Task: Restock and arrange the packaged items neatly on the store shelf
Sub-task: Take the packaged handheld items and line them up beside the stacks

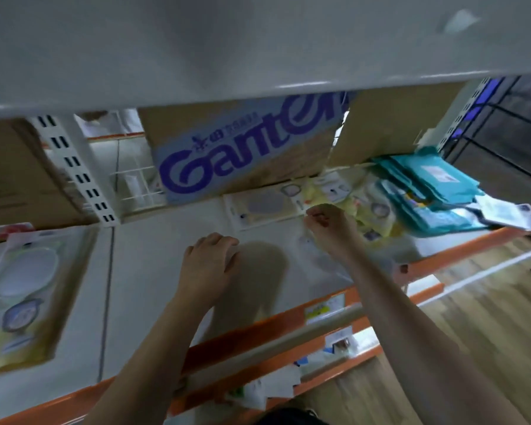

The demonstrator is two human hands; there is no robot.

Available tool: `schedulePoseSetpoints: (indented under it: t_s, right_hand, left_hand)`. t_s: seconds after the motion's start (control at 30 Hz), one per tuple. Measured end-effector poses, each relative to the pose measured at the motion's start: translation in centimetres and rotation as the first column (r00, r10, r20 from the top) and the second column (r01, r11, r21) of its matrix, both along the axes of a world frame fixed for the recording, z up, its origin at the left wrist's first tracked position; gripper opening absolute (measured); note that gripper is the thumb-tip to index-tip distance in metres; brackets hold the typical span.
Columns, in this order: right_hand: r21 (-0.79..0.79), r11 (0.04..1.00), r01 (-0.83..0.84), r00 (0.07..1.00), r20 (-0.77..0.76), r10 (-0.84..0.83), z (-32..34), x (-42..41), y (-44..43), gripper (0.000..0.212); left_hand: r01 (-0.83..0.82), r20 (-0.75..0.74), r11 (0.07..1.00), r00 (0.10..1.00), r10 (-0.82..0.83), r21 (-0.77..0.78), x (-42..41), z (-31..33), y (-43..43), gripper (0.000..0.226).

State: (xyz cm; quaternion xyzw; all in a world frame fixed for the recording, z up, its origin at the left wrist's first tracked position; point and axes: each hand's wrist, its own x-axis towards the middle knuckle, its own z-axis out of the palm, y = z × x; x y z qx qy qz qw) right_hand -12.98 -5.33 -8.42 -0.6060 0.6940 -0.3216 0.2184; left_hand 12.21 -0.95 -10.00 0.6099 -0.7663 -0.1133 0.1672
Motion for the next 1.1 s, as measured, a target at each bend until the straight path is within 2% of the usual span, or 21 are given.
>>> schedulePoseSetpoints:
  t_s: [0.17, 0.37, 0.63, 0.77, 1.1]
  right_hand:
    - [-0.086, 0.996, -0.023, 0.998, -0.054, 0.018, 0.2, -7.0, -3.5, 0.023]
    - [-0.07, 0.995, -0.067, 0.984, -0.172, 0.054, -0.9, -12.5, -7.9, 0.028]
    - [0.125, 0.978, -0.166, 0.909, -0.364, 0.201, -2.1, -13.4, -11.8, 0.045]
    - [0.226, 0.962, -0.155, 0.929, -0.298, 0.22, -1.7, -13.3, -13.5, 0.073]
    - [0.297, 0.942, -0.154, 0.933, -0.27, 0.238, -1.0, -13.0, -14.3, 0.052]
  left_hand:
    - [-0.089, -0.034, 0.996, 0.995, 0.089, 0.011, -4.8, -0.1, -1.2, 0.031]
    - [-0.225, -0.078, 0.974, 0.972, 0.224, -0.009, -8.8, -0.4, -1.2, 0.028]
    - [-0.353, -0.1, 0.931, 0.934, 0.344, -0.096, -10.8, -0.6, -0.5, 0.022]
    - [-0.378, -0.073, 0.917, 0.926, 0.371, -0.126, -11.1, -1.3, -0.2, 0.016]
    - [-0.408, -0.056, 0.899, 0.913, 0.404, -0.157, -11.1, -2.0, -0.9, 0.013]
